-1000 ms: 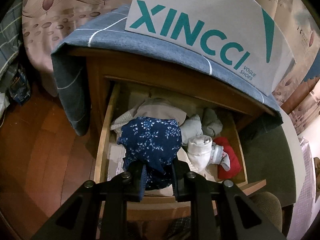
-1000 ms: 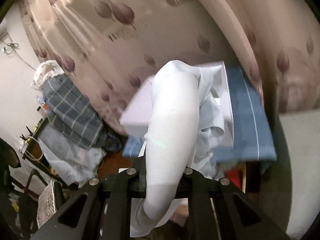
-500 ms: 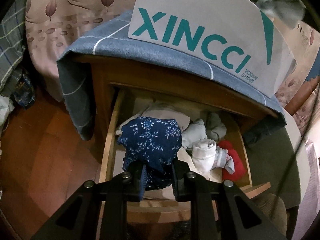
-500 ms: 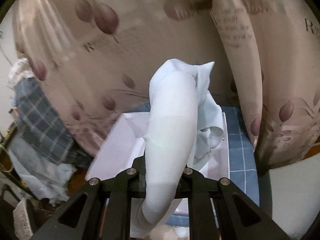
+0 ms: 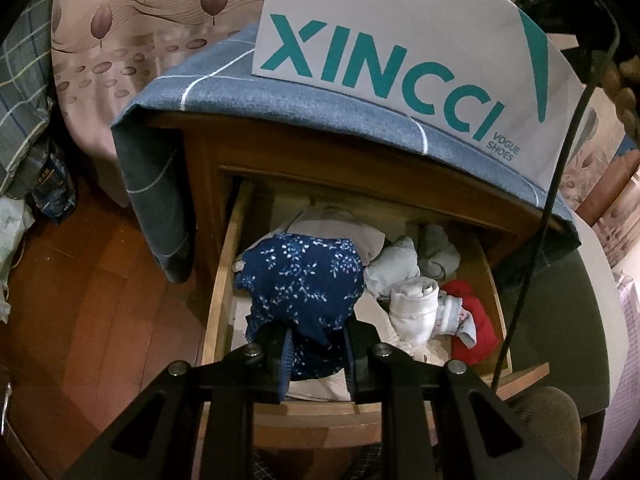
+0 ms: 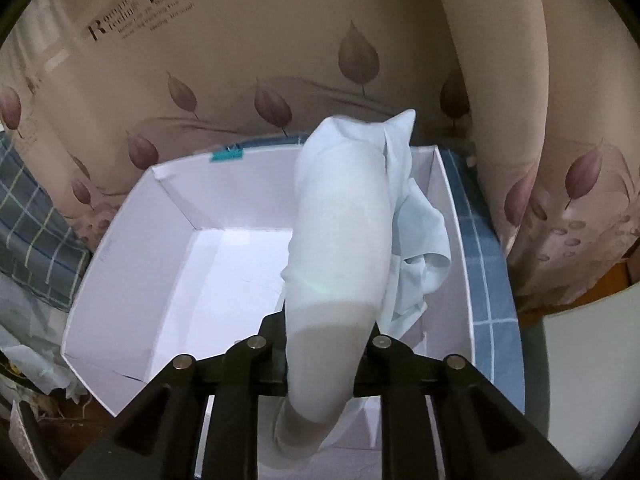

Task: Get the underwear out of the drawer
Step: 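Carry the white underwear into the white box and release it with the right gripper, then lift the dark-blue floral underwear into the white box and open the left gripper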

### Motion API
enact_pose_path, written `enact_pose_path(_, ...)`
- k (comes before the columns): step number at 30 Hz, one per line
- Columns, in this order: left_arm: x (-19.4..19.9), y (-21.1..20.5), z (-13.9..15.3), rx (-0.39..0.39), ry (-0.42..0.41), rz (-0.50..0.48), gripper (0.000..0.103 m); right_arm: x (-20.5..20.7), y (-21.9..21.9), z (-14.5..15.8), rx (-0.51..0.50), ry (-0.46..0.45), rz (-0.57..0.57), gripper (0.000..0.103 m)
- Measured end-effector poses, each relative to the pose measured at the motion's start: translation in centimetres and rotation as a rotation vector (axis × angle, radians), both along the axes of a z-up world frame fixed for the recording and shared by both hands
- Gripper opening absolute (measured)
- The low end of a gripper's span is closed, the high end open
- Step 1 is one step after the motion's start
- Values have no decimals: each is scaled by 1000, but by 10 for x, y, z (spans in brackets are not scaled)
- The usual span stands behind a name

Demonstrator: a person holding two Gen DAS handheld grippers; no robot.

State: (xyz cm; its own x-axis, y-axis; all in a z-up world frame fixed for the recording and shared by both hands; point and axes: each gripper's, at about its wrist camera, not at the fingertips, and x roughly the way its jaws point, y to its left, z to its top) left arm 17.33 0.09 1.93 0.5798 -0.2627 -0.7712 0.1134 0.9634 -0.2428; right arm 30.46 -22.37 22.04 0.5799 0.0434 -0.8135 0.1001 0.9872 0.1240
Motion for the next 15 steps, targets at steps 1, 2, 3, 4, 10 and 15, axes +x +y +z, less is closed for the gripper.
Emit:
enact_pose_path(1, 0, 0, 0, 2, 0, 1, 20, 0, -1, -3, 4, 6, -2, 23)
enact_pose_path(2, 0, 0, 0, 2, 1, 2, 20, 0, -1, -6, 9, 15, -4, 24)
enact_pose_path(3, 0, 0, -1, 2, 1, 2, 20, 0, -1, -9, 10, 20, -5, 26)
enact_pose_path(4, 0, 0, -1, 2, 2, 2, 20, -1, -1, -10, 9, 21, -5, 29)
enact_pose_path(10, 1, 1, -1, 0, 2, 2, 20, -6, 6, -6, -9, 7, 12, 48)
enact_pose_path(15, 1, 2, -1, -2, 4, 1, 20, -16, 13, 8, -40, -27, 37, 54)
